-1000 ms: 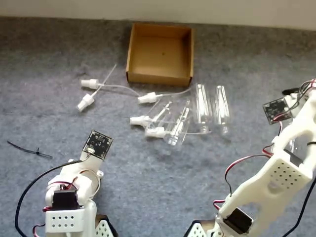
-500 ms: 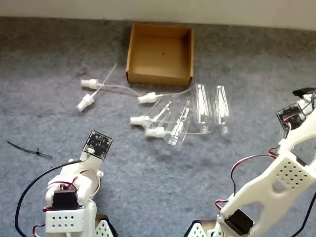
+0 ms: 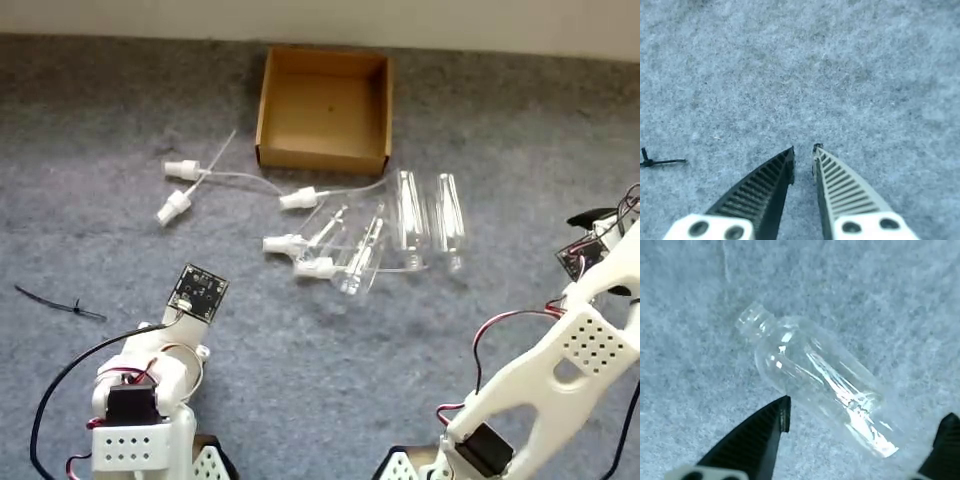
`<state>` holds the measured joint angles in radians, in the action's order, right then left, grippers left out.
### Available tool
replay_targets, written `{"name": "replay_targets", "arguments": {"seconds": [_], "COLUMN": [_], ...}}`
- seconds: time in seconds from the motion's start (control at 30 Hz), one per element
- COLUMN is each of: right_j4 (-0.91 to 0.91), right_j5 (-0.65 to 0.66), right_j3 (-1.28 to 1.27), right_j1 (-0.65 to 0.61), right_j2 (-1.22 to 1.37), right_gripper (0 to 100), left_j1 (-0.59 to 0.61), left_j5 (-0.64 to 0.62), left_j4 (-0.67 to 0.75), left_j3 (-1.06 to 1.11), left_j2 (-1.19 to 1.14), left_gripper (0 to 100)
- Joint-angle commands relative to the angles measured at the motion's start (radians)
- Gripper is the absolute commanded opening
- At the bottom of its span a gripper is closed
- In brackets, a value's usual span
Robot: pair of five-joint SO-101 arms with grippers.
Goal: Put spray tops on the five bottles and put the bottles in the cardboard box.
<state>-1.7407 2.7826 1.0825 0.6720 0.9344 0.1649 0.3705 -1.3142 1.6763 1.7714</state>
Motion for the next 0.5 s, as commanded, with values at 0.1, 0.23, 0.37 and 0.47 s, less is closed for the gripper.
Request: {"name": "replay_targets", "arguments": {"seconds": [0.1,0.23,0.37,0.47], "right_j4": [-0.013,-0.013,-0.013,-0.013], "right_j5": [0.015,0.009,-0.127,-0.362], "right_j3": [0.035,0.035,0.035,0.035], "right_j1": [-0.01,0.005,0.027,0.03], "right_j2": [0.085,0.136,0.163,0.17], "right_gripper": [41.4,41.3,41.3,41.3], "left_j1": [0.005,0.005,0.005,0.005], "left_j5": [0.003,0.003,0.003,0.003], "left_j4": [-0.005,-0.005,-0.005,-0.005], "left_j3": [0.021,0.021,0.021,0.021], "left_j2": [0.01,0.01,0.01,0.01], "left_gripper": [8,8,8,8]}}
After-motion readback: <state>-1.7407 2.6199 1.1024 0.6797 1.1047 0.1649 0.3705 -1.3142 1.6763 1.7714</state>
